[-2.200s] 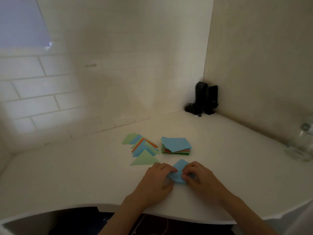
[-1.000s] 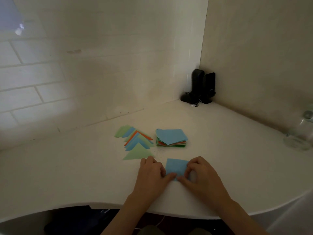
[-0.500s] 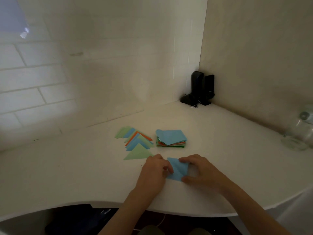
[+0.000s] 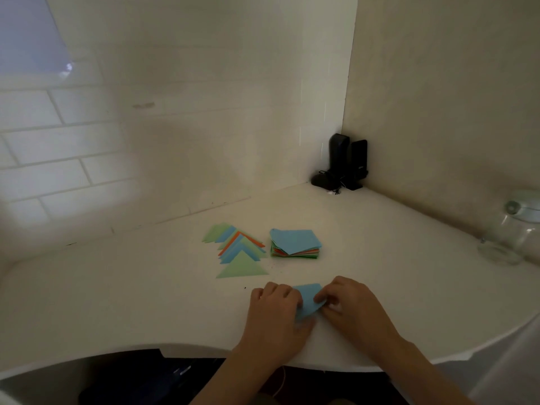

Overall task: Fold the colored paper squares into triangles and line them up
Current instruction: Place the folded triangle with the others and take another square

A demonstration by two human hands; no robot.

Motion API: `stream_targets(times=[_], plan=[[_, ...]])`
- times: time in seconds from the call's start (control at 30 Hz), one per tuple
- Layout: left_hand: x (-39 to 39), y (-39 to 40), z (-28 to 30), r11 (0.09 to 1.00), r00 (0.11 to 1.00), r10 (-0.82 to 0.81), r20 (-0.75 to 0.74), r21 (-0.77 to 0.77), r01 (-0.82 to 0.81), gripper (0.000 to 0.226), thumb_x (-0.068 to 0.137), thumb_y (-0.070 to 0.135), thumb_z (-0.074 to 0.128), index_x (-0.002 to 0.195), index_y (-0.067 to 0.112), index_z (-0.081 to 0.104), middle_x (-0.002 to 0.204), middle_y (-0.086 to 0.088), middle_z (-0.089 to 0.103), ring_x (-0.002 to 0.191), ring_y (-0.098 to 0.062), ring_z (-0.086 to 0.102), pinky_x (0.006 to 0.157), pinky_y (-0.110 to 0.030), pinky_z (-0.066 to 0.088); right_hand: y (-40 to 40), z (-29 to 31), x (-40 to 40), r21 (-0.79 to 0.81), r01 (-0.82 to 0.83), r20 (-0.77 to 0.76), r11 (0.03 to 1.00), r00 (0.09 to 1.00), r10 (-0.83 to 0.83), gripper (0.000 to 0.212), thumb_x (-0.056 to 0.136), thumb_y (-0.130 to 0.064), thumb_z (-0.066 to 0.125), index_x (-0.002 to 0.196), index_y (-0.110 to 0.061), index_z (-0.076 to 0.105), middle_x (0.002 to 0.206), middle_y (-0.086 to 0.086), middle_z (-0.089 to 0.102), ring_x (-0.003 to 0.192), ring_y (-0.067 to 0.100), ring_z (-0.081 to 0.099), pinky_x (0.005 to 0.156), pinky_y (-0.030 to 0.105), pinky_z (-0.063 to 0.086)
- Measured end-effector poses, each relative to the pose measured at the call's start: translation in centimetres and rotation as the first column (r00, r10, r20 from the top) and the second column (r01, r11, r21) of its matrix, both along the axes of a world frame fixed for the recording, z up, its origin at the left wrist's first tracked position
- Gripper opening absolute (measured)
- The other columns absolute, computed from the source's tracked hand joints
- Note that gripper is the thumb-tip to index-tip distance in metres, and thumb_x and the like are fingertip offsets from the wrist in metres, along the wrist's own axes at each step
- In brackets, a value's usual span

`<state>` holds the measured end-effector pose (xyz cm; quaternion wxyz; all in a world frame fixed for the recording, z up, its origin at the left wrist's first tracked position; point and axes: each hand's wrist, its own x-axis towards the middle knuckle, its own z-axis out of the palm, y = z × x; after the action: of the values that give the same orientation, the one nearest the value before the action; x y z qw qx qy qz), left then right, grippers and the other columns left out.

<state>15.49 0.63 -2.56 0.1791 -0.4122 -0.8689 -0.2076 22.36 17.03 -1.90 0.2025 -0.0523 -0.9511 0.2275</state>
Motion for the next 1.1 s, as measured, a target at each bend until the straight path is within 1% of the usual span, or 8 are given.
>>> stream_targets(times=[0.07, 0.13, 0.27, 0.4, 0.57, 0.73, 0.83, 1.1], plan=[[-0.3, -0.2, -0.2, 0.999, 1.000, -0.017, -0.021, 0.041, 0.018, 0.009, 0.066, 0.038, 0.061, 0.071, 0.031, 0.059, 0.074, 0.016, 0.061, 0.074, -0.010, 0.055, 0.065, -0.024, 0.037, -0.5, 0.4, 0.0, 0.012, -0.022, 0.005, 1.000, 1.000, 0.022, 0.013, 0.073, -0.020, 0.074, 0.082, -0.028, 0.071, 0.076, -0.013, 0.050, 0.072, 0.008, 0.051, 0.064, 0.019, 0.039], [-0.9, -0.5, -0.3, 0.997, 0.998, -0.031, -0.045, 0.063, 0.034, 0.006, 0.062, 0.029, 0.065, 0.068, 0.031, 0.063, 0.076, 0.017, 0.064, 0.076, -0.010, 0.054, 0.066, -0.023, 0.035, -0.7, 0.6, -0.3, 0.034, -0.028, 0.011, 0.999, 1.000, 0.027, 0.010, 0.077, -0.029, 0.072, 0.087, -0.031, 0.072, 0.081, -0.012, 0.049, 0.078, 0.007, 0.049, 0.069, 0.022, 0.042], [-2.1, -1.5, -0.3, 0.999, 0.998, -0.003, -0.058, 0.052, 0.006, 0.007, 0.059, 0.035, 0.068, 0.065, 0.033, 0.070, 0.079, 0.018, 0.066, 0.080, -0.011, 0.053, 0.067, -0.027, 0.025, -0.5, 0.0, -0.7, 0.027, -0.003, 0.021, 1.000, 1.000, 0.003, 0.013, 0.076, -0.037, 0.072, 0.089, -0.033, 0.075, 0.083, -0.013, 0.045, 0.078, 0.007, 0.046, 0.070, 0.032, 0.043], [-3.3, -2.5, -0.5, 0.992, 0.995, 0.084, 0.055, 0.095, -0.089, 0.008, 0.061, 0.038, 0.073, 0.063, 0.032, 0.068, 0.078, 0.019, 0.062, 0.082, -0.011, 0.050, 0.067, -0.026, 0.021, -0.7, -0.5, -0.9, -0.055, 0.062, 0.041, 0.997, 0.997, -0.060, 0.016, 0.081, -0.045, 0.066, 0.088, -0.033, 0.074, 0.088, -0.016, 0.047, 0.085, 0.002, 0.045, 0.079, 0.031, 0.040], [-3.6, -2.2, -0.8, 0.974, 0.955, 0.198, 0.220, 0.066, -0.217, 0.015, 0.077, 0.044, 0.069, 0.078, 0.029, 0.068, 0.091, 0.014, 0.057, 0.096, -0.012, 0.042, 0.076, -0.025, 0.027, -1.3, -0.6, -1.5, -0.079, 0.166, 0.109, 0.983, 0.982, -0.157, 0.023, 0.083, -0.052, 0.059, 0.086, -0.033, 0.071, 0.089, -0.015, 0.050, 0.088, 0.003, 0.049, 0.081, 0.031, 0.038], [-2.9, -0.9, -1.5, 0.956, 0.956, 0.272, 0.111, 0.085, -0.282, 0.039, 0.073, 0.061, 0.051, 0.061, 0.025, 0.058, 0.074, 0.006, 0.048, 0.073, -0.018, 0.047, 0.057, -0.030, 0.038, -2.5, -0.7, -2.2, -0.019, 0.300, 0.108, 0.954, 0.949, -0.296, 0.035, 0.080, -0.064, 0.054, 0.080, -0.032, 0.067, 0.086, -0.014, 0.048, 0.084, 0.002, 0.047, 0.074, 0.027, 0.026], [-2.8, -0.5, -1.4, 0.944, 0.945, 0.321, 0.057, 0.057, -0.324, 0.044, 0.074, 0.063, 0.043, 0.058, 0.023, 0.056, 0.072, 0.004, 0.047, 0.070, -0.020, 0.047, 0.054, -0.033, 0.041, -2.6, -1.0, -2.5, 0.026, 0.326, 0.111, 0.945, 0.938, -0.327, 0.035, 0.077, -0.068, 0.054, 0.076, -0.034, 0.062, 0.085, -0.014, 0.048, 0.082, 0.002, 0.046, 0.072, 0.027, 0.025], [-3.7, -2.0, -1.0, 0.945, 0.913, 0.313, 0.260, 0.016, -0.328, 0.026, 0.080, 0.058, 0.058, 0.084, 0.033, 0.055, 0.097, 0.012, 0.042, 0.100, -0.013, 0.037, 0.081, -0.027, 0.030, -1.6, -0.5, -2.4, -0.113, 0.254, 0.189, 0.961, 0.955, -0.230, 0.024, 0.078, -0.052, 0.064, 0.083, -0.037, 0.046, 0.089, -0.017, 0.050, 0.086, 0.002, 0.047, 0.077, 0.028, 0.027]])
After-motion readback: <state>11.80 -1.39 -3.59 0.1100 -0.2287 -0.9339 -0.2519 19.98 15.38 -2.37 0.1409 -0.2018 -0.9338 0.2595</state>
